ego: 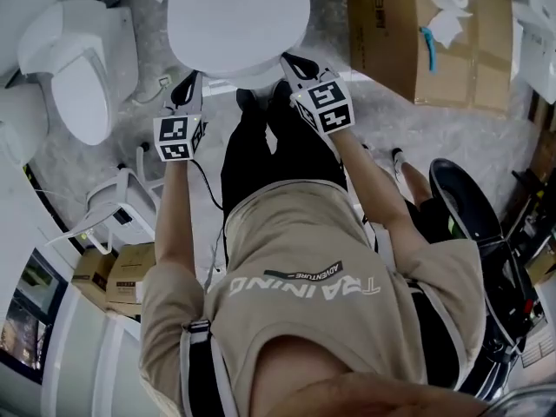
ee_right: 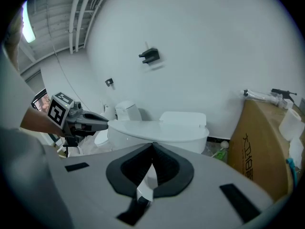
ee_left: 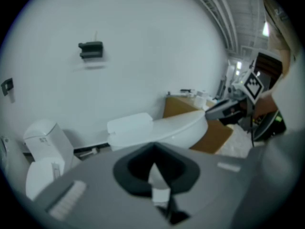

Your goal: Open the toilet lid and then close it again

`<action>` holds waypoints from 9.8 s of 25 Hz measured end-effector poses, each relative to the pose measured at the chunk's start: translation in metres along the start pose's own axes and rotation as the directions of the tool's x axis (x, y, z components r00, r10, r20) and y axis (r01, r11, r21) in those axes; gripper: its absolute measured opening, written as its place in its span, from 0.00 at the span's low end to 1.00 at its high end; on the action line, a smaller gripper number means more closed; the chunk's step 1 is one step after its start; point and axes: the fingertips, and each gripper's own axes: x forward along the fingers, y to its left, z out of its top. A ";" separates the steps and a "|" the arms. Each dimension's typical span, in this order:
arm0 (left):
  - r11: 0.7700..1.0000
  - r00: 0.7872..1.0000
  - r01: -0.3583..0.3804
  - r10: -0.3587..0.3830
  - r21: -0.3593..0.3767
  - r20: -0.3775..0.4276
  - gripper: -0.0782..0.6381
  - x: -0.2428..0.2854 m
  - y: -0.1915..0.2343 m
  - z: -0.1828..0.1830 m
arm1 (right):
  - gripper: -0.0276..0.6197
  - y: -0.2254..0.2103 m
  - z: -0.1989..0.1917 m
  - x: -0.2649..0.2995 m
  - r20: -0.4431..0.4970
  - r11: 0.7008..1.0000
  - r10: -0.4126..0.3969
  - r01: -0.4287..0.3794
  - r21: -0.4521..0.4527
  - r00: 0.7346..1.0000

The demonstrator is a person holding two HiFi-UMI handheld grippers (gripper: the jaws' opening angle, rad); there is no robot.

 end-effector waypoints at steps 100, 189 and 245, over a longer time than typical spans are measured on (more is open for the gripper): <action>0.992 0.982 -0.095 0.108 -0.087 0.152 0.11 0.174 0.270 0.366 | 0.06 -0.198 0.438 0.158 -0.029 0.987 -0.127 0.123 -0.107 0.991; 0.989 0.992 0.097 -0.086 -0.115 0.096 0.12 0.018 0.056 0.205 | 0.06 -0.038 0.224 0.047 -0.080 0.988 0.146 -0.149 -0.040 0.986; 0.888 0.670 0.299 -0.456 -0.349 -0.586 0.12 0.079 -0.080 -0.195 | 0.06 -0.003 -0.199 0.098 -0.651 0.979 0.205 -0.146 0.144 0.731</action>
